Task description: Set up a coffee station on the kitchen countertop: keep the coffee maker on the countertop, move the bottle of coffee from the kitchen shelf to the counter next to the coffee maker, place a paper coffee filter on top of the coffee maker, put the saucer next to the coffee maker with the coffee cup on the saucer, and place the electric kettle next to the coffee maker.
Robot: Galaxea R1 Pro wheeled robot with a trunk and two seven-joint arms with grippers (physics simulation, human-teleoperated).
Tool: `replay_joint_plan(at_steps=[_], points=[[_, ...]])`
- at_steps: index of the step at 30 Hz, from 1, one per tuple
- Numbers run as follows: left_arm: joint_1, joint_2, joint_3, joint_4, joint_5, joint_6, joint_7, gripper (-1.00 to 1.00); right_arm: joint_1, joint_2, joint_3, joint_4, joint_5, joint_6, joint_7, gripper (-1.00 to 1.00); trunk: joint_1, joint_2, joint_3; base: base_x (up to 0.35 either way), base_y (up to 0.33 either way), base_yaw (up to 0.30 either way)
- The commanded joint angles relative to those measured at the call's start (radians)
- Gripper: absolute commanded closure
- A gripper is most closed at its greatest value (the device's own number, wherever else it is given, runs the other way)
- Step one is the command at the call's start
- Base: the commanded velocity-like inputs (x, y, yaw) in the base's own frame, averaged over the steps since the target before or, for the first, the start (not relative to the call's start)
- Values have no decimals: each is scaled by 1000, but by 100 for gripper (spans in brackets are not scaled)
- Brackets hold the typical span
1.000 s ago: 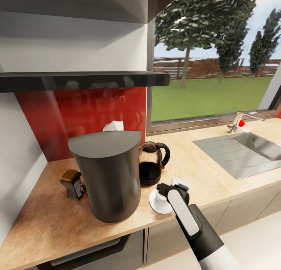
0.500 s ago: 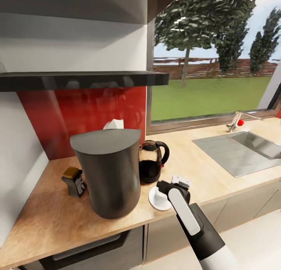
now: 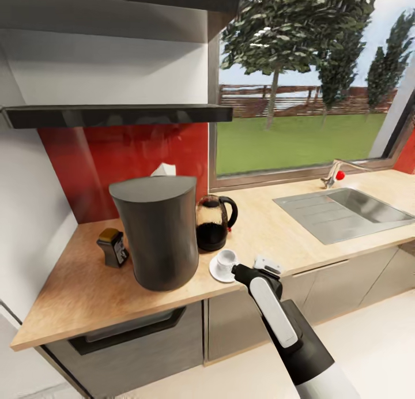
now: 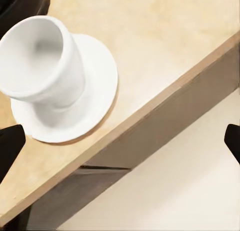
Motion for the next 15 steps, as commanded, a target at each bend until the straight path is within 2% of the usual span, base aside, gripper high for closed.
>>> replay_joint_plan(at_steps=[1,5,15], points=[[0,0,9,-1,-10,-2,-1,-100,-1,0,-1,-1,-6,5,-8,-100,0,-2,-2,-313,-123,0],[0,0,8,-2,-10,-2,-1,-100,-1,0,-3,-1,-6,5,-8,-100,0,-2,-2,-313,-123,-91],[0,0,7,-3,-10,-2,-1,-100,-1,-1,0,0,-4,5,-8,-100,0,-2,-2,-288,-158,-271]])
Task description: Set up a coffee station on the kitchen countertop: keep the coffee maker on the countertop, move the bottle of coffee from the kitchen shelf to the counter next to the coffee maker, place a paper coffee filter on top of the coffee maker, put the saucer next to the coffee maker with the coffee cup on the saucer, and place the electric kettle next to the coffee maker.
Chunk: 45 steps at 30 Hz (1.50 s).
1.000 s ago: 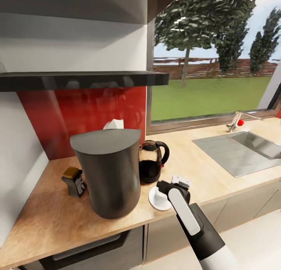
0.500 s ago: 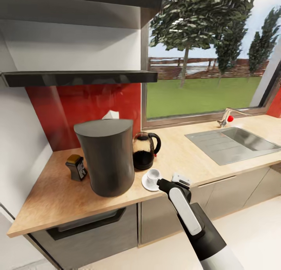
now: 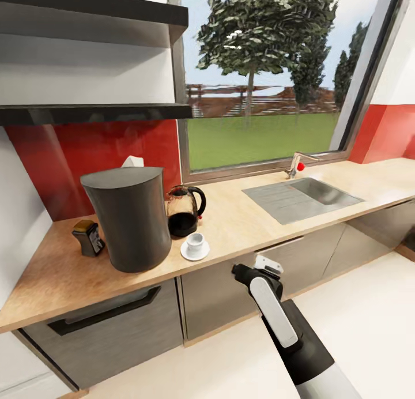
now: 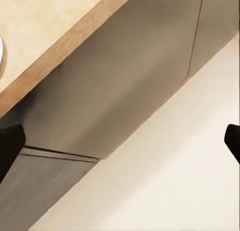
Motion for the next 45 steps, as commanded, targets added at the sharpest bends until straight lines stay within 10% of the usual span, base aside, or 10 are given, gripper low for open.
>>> replay_joint_plan(at_steps=[1,5,10,15,21,26,33,45], points=[[0,0,8,-1,-10,-3,-1,-100,-1,0,2,0,-5,5,-8,-100,0,-2,-2,-280,-156,-297],[0,0,10,-4,-10,-1,-1,-100,-1,0,5,25,-2,5,-8,-100,0,-2,-2,-197,-82,-298],[0,0,9,-8,-10,-2,-1,-100,-1,6,24,278,-5,4,3,-100,0,-2,-2,-24,-9,-258],[0,0,9,-8,-10,-3,-1,-100,-1,9,133,498,-4,-1,83,-100,0,-2,-2,-3,-1,-57],[0,0,10,-4,-10,-4,-4,-100,-1,4,235,887,19,-84,374,-100,0,-2,-2,0,0,-7],[0,0,7,0,-11,-5,-7,-100,0,1,260,1279,187,-290,678,-100,0,-2,-2,0,0,0],[0,3,6,0,-11,-4,-7,-100,151,-68,264,1365,282,-393,917,-100,0,-2,-2,0,0,0],[0,4,7,0,-12,-3,-3,-100,256,-77,264,1370,286,-392,1032,-100,0,-2,-2,0,0,0]])
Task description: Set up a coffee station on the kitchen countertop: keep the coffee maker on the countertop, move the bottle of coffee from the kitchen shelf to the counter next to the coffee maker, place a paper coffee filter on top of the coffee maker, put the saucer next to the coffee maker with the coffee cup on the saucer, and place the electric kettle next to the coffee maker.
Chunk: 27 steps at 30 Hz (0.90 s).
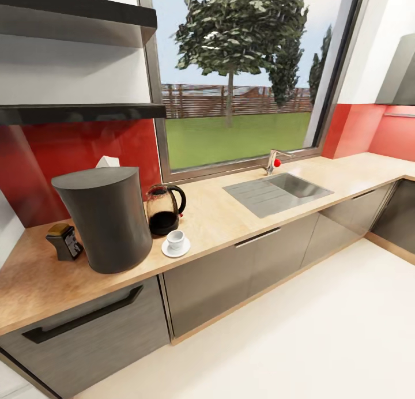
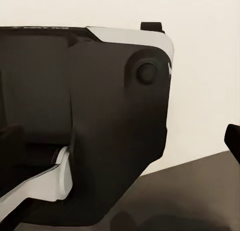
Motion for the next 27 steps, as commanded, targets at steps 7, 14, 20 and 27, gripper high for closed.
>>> replay_joint_plan(at_steps=[7,14,20,27], points=[[0,0,8,-1,-10,-1,4,-100,0,1,8,-1,-7,4,-5,-100,1,-2,-2,0,0,0],[0,0,9,-1,-9,0,4,-100,0,3,8,-2,-8,-2,-6,-100,1,-2,-2,0,0,0],[0,1,9,-3,-9,0,4,-100,0,3,7,-7,-12,-8,-6,-100,1,-2,-2,0,0,0],[0,0,6,-2,-10,0,4,-100,0,7,7,-8,-13,-8,-6,-100,1,-2,-2,0,0,0]])
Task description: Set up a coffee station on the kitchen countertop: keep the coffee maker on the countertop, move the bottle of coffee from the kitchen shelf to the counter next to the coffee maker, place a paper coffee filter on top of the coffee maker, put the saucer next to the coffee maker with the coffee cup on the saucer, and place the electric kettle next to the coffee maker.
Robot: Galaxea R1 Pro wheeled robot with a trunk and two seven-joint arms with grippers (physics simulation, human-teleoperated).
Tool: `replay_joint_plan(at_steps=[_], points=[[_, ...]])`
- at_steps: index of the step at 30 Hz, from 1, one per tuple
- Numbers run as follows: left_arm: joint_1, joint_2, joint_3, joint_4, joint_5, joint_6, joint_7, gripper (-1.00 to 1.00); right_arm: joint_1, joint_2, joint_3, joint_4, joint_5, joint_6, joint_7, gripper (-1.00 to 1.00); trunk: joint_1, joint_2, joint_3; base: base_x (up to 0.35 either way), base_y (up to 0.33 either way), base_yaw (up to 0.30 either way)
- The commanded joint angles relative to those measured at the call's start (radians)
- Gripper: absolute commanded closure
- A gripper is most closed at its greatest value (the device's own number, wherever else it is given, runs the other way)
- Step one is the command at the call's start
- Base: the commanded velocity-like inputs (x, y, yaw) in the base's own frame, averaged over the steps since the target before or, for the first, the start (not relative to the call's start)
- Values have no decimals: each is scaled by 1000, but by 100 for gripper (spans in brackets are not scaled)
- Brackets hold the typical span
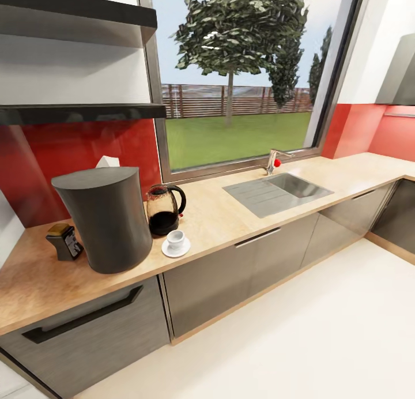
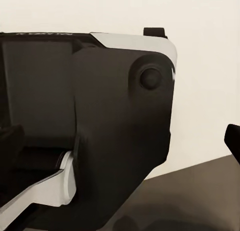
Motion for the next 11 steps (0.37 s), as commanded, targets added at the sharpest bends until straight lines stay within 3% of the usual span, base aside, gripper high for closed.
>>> replay_joint_plan(at_steps=[1,11], points=[[0,-1,9,-1,-11,-2,-1,-100,-1,0,8,0,-7,3,2,-100,1,-2,-2,0,0,0],[0,-4,9,-2,-14,3,-1,-100,-1,0,8,0,-7,3,2,-100,1,-2,-2,0,0,0]])
